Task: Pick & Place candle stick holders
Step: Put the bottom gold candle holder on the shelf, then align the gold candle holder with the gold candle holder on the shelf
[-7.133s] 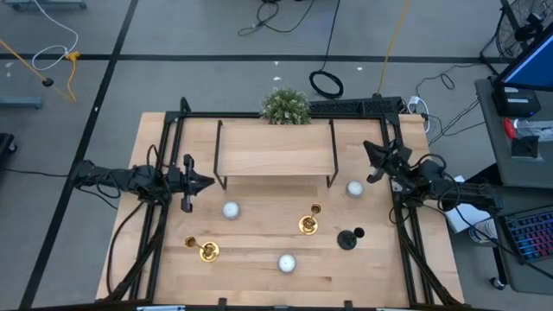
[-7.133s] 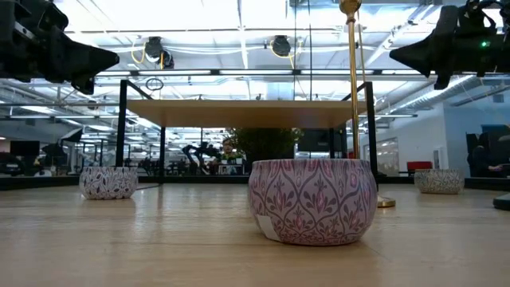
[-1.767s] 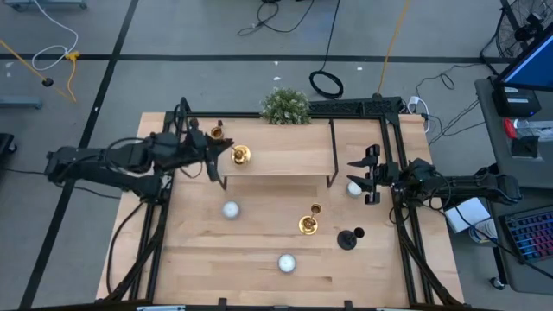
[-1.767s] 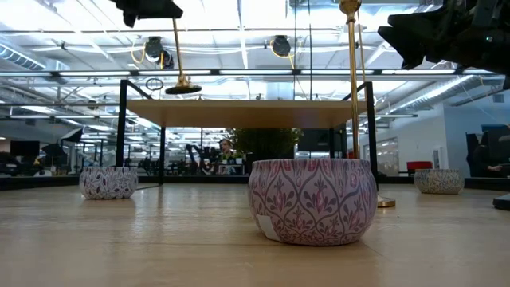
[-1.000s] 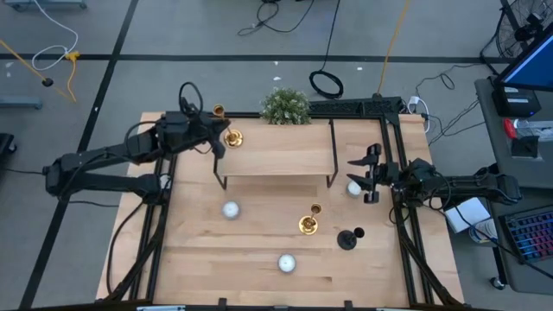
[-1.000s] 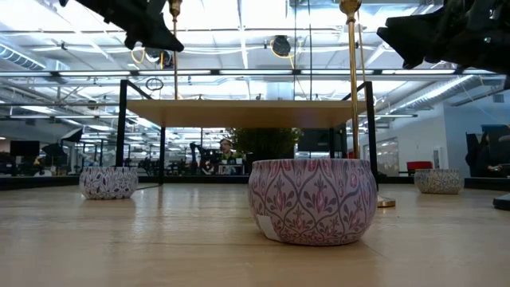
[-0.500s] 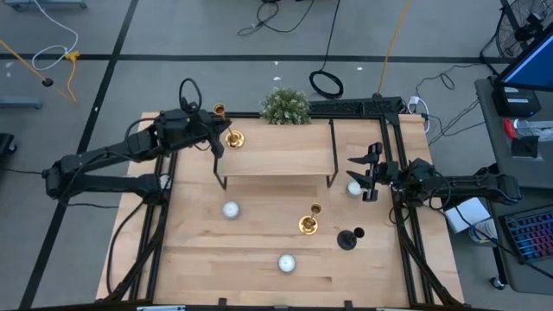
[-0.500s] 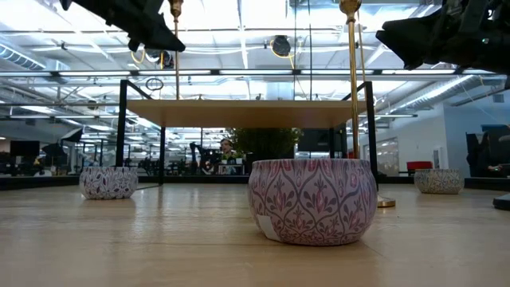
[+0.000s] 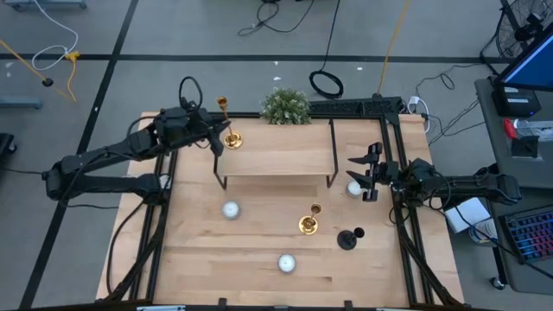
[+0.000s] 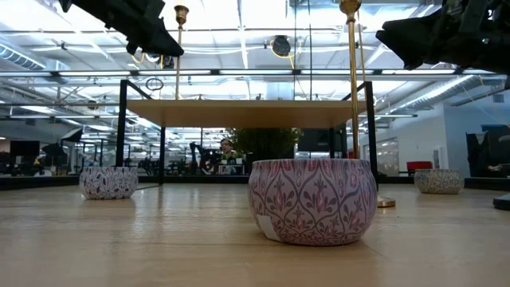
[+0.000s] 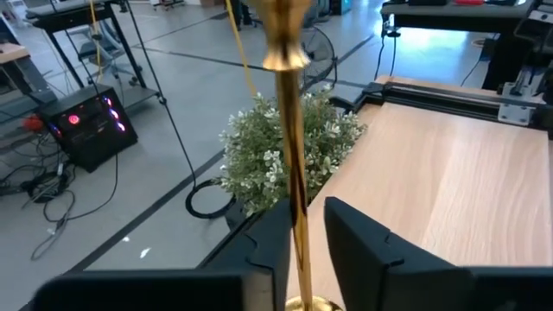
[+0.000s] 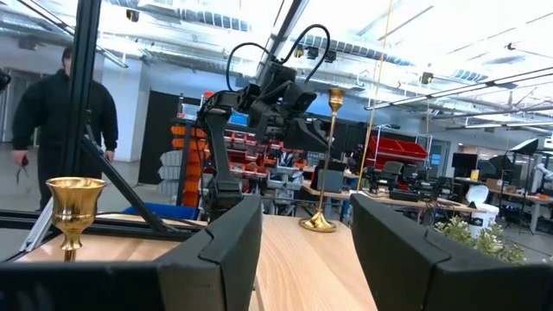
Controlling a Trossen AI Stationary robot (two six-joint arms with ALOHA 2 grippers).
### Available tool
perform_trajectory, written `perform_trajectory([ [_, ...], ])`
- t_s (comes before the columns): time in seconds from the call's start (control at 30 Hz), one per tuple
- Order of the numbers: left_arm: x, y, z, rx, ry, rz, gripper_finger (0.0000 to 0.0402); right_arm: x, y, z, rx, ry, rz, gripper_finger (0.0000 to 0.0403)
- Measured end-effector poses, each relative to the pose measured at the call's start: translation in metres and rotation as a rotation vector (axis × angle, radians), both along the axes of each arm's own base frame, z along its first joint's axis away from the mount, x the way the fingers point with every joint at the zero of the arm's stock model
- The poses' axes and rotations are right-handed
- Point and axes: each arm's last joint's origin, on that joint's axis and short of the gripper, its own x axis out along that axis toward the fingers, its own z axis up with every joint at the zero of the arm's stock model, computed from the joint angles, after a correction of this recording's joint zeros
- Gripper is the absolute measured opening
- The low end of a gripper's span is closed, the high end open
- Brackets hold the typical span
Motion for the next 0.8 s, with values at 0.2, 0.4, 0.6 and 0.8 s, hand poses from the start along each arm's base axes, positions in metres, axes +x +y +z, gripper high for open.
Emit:
perform_trajectory([
  [0.2,0.000,0.000,0.000,0.000,-0.002,0.000,0.0123,0.000,0.000,0.000,0.000,0.000,0.000,0.0171],
  [0.4,-0.005,-0.006,0.006,0.017,-0.029,-0.019,0.0137,0.000,0.000,0.000,0.007,0.000,0.003,0.0171],
  [0.6,-0.019,-0.021,0.013,0.032,-0.051,-0.068,0.0136,0.000,0.000,0.000,0.060,-0.006,0.021,0.0171],
  [0.8,-0.028,-0.039,0.012,0.025,-0.009,-0.162,0.0136,0.000,0.000,0.000,0.094,-0.008,0.037,0.0171],
])
